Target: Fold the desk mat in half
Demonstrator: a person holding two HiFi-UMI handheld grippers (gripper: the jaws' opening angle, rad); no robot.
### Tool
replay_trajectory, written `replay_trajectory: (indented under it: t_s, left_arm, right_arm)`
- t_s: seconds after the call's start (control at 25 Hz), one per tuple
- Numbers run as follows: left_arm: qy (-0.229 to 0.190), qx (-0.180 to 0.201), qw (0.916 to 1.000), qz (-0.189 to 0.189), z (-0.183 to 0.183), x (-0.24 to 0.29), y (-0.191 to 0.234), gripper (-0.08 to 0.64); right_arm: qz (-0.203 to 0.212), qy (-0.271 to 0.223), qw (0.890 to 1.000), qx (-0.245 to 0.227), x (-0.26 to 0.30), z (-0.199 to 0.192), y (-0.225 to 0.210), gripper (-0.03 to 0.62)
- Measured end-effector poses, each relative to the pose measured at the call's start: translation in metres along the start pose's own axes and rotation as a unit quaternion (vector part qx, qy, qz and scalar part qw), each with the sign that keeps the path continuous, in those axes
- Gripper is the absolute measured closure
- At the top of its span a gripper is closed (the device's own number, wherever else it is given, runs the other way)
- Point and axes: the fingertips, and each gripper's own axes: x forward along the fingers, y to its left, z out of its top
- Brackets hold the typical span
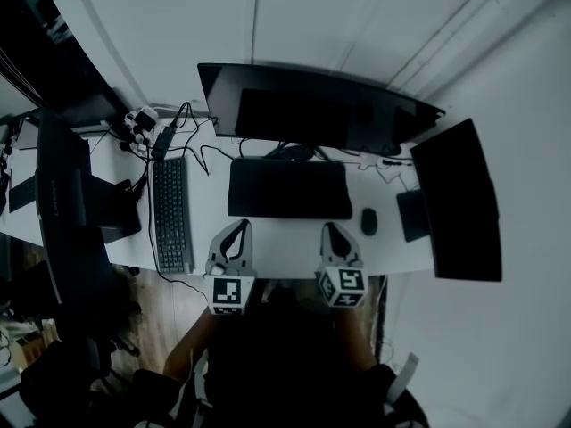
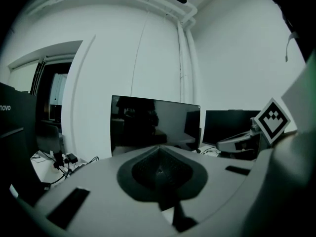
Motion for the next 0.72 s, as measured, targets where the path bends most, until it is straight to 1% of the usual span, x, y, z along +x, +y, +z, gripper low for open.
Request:
replay_trajectory:
  t_s: [0.16,0.24,0.52,0.72]
  left_arm:
    - [-0.006,0.005,0.9999,0.011,0.005,-0.009,-0.015,0.554]
    - [-0.007,0.002,0.9999,0.014,0.006,-0.013,-0.023,0.554]
    - [-0.016,0.005,0.9996,0.024,0.009,-0.018,-0.042,0.554]
    - [-0.009,0.008,0.9995,0.028,0.007,-0.02,-0.049,0.554]
  right_arm:
    - [0.009,-0.013,1.0,0.004,-0.018,0.007,-0.005,0.577]
    - [0.017,-0.017,1.0,0.007,-0.025,0.009,-0.005,0.577]
    - [0.038,-0.018,0.999,0.012,-0.043,0.002,-0.004,0.577]
    - [0.05,-0.017,0.999,0.011,-0.051,0.0,-0.004,0.578]
